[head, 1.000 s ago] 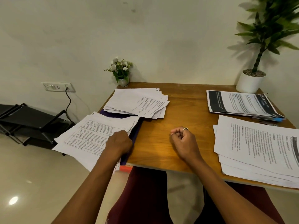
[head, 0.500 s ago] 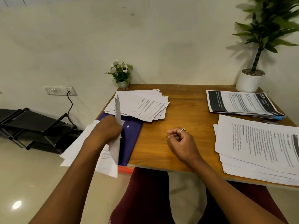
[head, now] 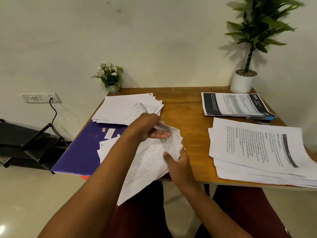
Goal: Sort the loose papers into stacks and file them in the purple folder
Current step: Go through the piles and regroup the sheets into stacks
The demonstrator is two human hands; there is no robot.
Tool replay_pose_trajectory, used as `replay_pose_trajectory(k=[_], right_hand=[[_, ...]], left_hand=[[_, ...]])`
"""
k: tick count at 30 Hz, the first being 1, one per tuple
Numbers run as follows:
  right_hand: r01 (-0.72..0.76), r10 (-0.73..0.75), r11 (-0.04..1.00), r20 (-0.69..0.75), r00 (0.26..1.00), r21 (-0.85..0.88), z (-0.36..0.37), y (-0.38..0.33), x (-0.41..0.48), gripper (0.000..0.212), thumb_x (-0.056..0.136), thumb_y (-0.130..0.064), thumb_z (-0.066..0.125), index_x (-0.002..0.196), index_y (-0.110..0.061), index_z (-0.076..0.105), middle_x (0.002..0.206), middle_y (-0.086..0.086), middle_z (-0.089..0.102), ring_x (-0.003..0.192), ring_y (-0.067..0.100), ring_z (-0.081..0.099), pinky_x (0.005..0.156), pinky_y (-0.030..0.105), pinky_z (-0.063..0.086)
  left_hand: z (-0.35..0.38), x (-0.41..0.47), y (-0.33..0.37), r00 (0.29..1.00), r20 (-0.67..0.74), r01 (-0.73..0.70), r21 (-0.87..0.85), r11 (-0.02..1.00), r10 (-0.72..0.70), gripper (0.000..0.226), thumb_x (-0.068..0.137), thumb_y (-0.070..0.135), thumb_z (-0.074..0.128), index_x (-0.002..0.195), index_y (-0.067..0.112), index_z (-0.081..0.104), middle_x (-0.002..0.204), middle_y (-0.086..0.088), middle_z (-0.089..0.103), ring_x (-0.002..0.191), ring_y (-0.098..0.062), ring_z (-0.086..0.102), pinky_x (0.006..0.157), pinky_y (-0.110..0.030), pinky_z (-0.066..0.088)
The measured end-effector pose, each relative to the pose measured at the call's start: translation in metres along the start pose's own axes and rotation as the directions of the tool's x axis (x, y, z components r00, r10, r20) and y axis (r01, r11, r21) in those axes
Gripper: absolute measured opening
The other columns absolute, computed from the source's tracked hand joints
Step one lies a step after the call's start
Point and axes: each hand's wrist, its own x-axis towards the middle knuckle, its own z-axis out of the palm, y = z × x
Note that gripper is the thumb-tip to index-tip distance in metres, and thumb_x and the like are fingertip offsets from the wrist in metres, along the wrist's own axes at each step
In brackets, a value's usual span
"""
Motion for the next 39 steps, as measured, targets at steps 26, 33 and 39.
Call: replay_pose_trajectory(k=[26, 33, 39], right_hand=[[-0.234, 0.228, 0.972, 0.131, 0.965, 0.030, -0.082, -0.020, 0.140, 0.035, 0.094, -0.020, 0.070, 0.126, -0.028, 0.058, 0.124, -0.001, 0.071, 0.105, 0.022, 0.071, 0.086, 0.042, 0.058], [-0.150, 0.145, 0.980, 0.047, 0.988, 0.131, -0.095, -0.002, 0.133, 0.027, 0.096, -0.018, 0.069, 0.120, -0.026, 0.061, 0.110, -0.004, 0.077, 0.097, 0.020, 0.075, 0.078, 0.040, 0.061], [-0.075, 0.074, 0.982, 0.014, 0.997, 0.171, -0.095, 0.003, 0.138, 0.041, 0.093, -0.015, 0.072, 0.130, -0.025, 0.057, 0.119, 0.000, 0.074, 0.105, 0.026, 0.073, 0.089, 0.054, 0.059]], left_hand=[[-0.018, 0.084, -0.098, 0.938, 0.041, -0.324, -0.254, 0.911, 0.345, 0.037, 0.096, 0.009, 0.063, 0.127, 0.027, 0.062, 0.121, 0.001, 0.073, 0.114, -0.022, 0.069, 0.098, -0.048, 0.054], [-0.011, 0.074, -0.109, 0.855, -0.144, -0.516, -0.131, 0.847, 0.499, 0.030, 0.097, 0.012, 0.066, 0.117, 0.034, 0.059, 0.106, 0.020, 0.074, 0.099, -0.005, 0.072, 0.071, -0.022, 0.060], [-0.004, 0.066, -0.107, 0.829, -0.185, -0.544, -0.047, 0.838, 0.528, 0.025, 0.098, 0.014, 0.064, 0.103, 0.038, 0.057, 0.095, 0.015, 0.072, 0.082, 0.006, 0.070, 0.058, -0.014, 0.054]])
